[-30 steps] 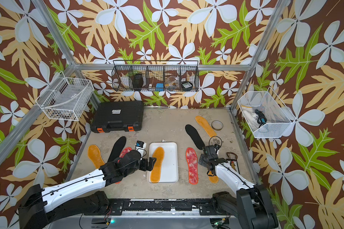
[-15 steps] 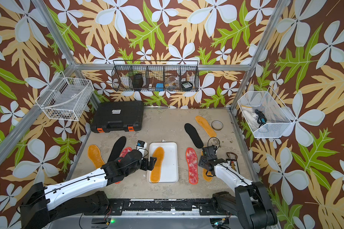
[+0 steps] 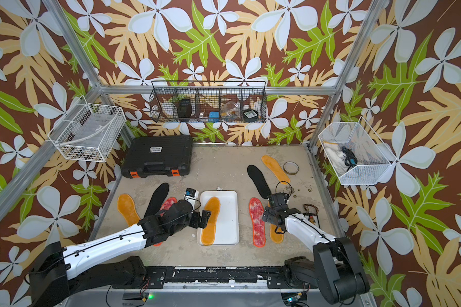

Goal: Put the insoles into the storage box
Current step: Pick up the insole from the center of the board.

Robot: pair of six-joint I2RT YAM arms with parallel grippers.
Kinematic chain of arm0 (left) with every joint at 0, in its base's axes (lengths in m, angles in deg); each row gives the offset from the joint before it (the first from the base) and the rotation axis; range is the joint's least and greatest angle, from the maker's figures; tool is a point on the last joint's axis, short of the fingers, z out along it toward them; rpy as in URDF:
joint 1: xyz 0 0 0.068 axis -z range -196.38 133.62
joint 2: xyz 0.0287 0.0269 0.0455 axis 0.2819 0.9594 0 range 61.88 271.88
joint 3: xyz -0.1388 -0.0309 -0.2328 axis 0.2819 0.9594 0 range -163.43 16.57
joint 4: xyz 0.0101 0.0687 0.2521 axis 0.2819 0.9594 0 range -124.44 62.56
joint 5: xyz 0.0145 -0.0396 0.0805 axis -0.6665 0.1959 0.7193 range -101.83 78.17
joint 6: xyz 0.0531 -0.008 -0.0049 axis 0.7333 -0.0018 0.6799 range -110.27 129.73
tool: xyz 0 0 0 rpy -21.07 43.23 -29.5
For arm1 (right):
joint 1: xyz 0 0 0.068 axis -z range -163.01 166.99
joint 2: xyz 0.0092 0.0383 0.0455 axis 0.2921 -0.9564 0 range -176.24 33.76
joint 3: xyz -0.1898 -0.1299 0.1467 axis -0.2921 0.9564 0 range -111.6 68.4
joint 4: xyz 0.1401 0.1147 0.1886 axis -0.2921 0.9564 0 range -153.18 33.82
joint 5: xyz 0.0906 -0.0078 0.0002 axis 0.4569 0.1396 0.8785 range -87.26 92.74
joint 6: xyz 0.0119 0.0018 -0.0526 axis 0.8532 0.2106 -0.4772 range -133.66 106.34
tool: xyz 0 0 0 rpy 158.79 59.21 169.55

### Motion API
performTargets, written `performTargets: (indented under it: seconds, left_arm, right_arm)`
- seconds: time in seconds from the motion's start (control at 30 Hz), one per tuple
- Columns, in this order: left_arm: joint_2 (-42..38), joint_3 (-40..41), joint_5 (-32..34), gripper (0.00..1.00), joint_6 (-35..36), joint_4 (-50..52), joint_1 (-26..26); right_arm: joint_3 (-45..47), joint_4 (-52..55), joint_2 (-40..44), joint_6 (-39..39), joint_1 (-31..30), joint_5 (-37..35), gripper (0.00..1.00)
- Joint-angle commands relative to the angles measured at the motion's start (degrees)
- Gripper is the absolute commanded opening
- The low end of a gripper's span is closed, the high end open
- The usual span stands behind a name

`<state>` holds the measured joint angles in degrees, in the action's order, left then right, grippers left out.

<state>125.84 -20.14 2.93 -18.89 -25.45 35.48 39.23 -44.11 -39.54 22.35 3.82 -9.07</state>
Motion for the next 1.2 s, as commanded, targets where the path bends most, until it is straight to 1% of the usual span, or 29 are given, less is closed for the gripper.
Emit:
performTargets:
  seconds: [0.0, 0.07, 0.2, 0.43, 0.57, 0.73, 0.83, 0.87, 1.0, 1.03, 1.17]
  left_arm:
    - [0.35, -0.46, 1.21, 1.00, 0.03, -0.14, 0.00]
    - [0.84, -0.81, 2.10, 1.00, -0.33, 0.82, 0.00]
    - [1.18, -1.30, 2.54, 1.00, -0.44, 1.44, 0.00]
    - [1.06, -1.51, 3.33, 1.00, -0.85, 1.18, -0.05]
    - [0.54, -1.95, 5.58, 1.00, -2.04, 1.97, -0.01]
    - [-3.64, -0.93, 10.33, 1.00, -4.26, 2.77, -0.02]
    - [-6.20, 0.16, 11.98, 1.00, -4.95, 2.76, -0.08]
    - [-6.75, 0.52, 12.09, 1.00, -4.95, 2.55, -0.06]
    - [-7.29, 1.29, 11.54, 1.00, -4.96, 2.51, -0.09]
    - [-7.12, 1.19, 11.09, 1.00, -4.80, 2.52, -0.14]
    - [-6.25, 1.12, 10.13, 1.00, -4.70, 2.61, -0.09]
  right_arm:
    - [0.61, -0.22, -2.01, -0.88, -0.18, 1.19, 0.96]
    - [1.04, -1.07, -2.07, -1.17, -0.37, 1.26, 0.91]
    - [0.91, -1.41, -1.78, -1.67, -0.36, 1.97, 0.78]
    - [-0.13, -0.66, 0.21, -2.70, -0.32, 2.01, 0.63]
    - [-1.08, 0.35, 1.85, -3.06, -0.36, 1.87, 0.60]
    - [-1.64, 1.31, 4.73, -3.42, -0.36, 2.24, 0.58]
    - [-1.91, 1.89, 6.31, -3.40, -0.36, 2.67, 0.58]
    - [-1.78, 1.74, 6.53, -3.54, -0.37, 2.68, 0.59]
    - [-1.29, 0.71, 3.92, -4.26, -0.44, 3.38, 0.78]
    - [-1.34, 0.71, 2.88, -4.41, -0.57, 3.92, 0.81]
    - [-2.01, 0.97, -0.60, -4.30, -3.45, 2.59, 0.85]
